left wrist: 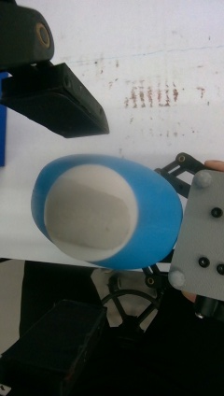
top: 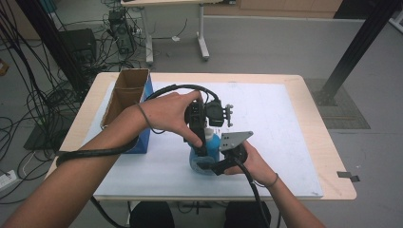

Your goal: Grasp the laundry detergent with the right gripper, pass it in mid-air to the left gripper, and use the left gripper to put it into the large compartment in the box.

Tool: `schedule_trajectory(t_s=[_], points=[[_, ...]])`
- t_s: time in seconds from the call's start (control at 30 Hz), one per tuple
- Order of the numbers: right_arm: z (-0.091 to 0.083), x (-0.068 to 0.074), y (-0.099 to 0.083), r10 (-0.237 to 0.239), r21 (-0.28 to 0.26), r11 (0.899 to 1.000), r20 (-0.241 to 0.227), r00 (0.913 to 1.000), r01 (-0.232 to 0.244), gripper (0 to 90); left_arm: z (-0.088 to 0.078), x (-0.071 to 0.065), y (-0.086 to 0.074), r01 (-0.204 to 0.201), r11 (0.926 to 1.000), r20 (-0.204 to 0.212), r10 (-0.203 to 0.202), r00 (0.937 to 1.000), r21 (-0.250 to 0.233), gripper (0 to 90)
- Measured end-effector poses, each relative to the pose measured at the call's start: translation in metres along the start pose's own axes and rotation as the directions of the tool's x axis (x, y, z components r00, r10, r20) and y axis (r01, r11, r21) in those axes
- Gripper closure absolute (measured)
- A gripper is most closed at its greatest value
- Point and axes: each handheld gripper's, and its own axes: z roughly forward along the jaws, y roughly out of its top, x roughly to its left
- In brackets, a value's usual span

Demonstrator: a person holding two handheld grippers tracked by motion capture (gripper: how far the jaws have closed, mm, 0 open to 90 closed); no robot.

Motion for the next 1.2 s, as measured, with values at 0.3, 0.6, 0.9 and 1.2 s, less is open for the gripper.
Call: schedule_trajectory(t_s=[0.3, 0.6, 0.9, 1.2], points=[[-0.0002, -0.0009, 0.0011, -0.008, 0.001, 1.000, -0.012, 0.9999, 0.008, 41.5, -0.0024, -0.0008, -0.0051, 0.004, 0.9999, 0.004, -0.004, 1.0000, -0.016, 11.6], [-0.0015, -0.0008, 0.0017, -0.009, 0.002, 1.000, -0.009, 0.9999, 0.009, 41.5, -0.0019, -0.0008, -0.0077, 0.008, 0.9998, 0.004, -0.008, 1.0000, -0.020, 11.4], [-0.0013, -0.0006, 0.0032, -0.012, 0.002, 1.000, -0.009, 0.9999, 0.012, 41.5, -0.0037, -0.0009, -0.0074, 0.007, 0.9998, 0.004, -0.007, 1.0000, -0.018, 11.4], [-0.0008, -0.0003, 0.0036, -0.013, 0.003, 1.000, -0.010, 0.9999, 0.013, 41.6, -0.0026, -0.0018, -0.0078, 0.010, 0.9998, 0.005, -0.010, 0.9999, -0.018, 11.4]])
